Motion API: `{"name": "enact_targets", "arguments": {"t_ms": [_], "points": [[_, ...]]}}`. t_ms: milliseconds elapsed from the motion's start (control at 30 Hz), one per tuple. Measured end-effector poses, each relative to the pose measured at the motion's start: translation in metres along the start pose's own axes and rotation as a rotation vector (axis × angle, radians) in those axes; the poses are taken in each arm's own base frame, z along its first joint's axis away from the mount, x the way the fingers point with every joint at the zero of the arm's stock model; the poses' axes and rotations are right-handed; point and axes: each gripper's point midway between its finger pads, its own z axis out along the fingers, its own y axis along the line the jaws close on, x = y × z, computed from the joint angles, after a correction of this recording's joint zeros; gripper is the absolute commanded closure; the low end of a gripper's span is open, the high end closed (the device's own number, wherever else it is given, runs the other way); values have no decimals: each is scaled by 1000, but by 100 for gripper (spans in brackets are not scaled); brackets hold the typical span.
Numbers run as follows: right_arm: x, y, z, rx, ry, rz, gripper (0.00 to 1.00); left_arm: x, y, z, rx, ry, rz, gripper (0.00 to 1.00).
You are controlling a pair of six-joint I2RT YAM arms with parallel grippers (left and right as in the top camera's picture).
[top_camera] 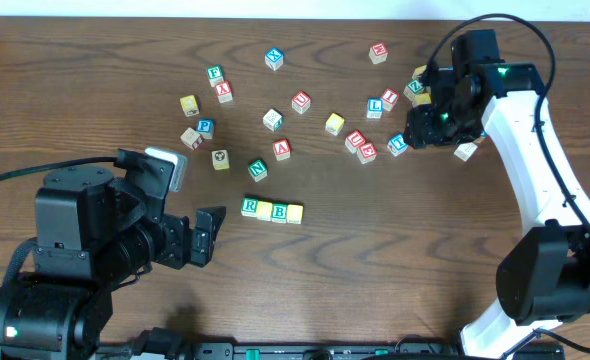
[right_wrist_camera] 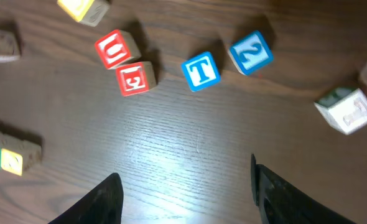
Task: Spell out ROBOT
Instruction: 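Raise the right gripper and move it to the pile at upper right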
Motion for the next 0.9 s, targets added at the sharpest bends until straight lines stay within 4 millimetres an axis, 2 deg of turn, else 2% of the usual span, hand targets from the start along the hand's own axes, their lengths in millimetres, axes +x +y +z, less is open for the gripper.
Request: {"name": "enact_targets", "arguments": {"t_ms": [267,400,567,633,900], "points": [[-8,15,9,12,-13,-171,39,0,0,0,0,0,0,2],[-4,7,34,39,51,-184,47,0,0,0,0,0,0,2],[5,-6,76,67,150,-183,46,0,0,0,0,0,0,2],[7,-9,86,72,169,-183,46,0,0,0,0,0,0,2],[-7,-13,94,87,123,-201,45,0,0,0,0,0,0,2]]}}
